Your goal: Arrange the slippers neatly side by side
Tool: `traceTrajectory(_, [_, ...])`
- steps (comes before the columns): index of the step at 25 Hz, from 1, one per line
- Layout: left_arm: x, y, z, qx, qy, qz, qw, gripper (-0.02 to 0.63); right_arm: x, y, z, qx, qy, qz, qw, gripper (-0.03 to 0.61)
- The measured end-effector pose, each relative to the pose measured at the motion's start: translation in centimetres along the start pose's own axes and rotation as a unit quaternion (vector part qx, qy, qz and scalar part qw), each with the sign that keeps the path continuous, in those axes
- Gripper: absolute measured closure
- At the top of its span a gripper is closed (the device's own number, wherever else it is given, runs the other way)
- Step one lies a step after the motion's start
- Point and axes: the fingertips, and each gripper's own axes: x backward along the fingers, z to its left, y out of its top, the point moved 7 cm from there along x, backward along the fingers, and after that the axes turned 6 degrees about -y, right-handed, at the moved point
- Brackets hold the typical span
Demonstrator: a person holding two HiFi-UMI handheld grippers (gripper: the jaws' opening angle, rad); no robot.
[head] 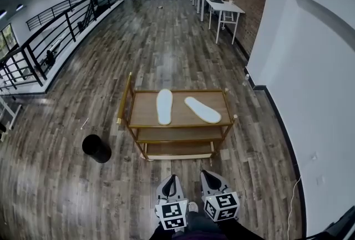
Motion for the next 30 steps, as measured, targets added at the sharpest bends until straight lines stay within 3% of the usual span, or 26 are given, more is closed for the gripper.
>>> traceTrajectory(11, [-6.1,2.4,-0.4,0.004,0.026,-0.005,0.9996,0.623,-4.8,2.6,-4.2,0.004,0.024,0.002,1.0,0.58])
traceTrajectory(20, [-7.8,3.1,-0.1,0.011,0.053,-0.01,0.9985,0.623,-6.8,3.5,-5.9,0.006,0.038,0.002,0.999,0.58])
traceTrajectory(30, [-10.6,4.1,1.3,0.005,0.046,-0.009,0.9989,0.623,-9.5,4.4,-6.5,0.0,0.032,0.001,0.999,0.58])
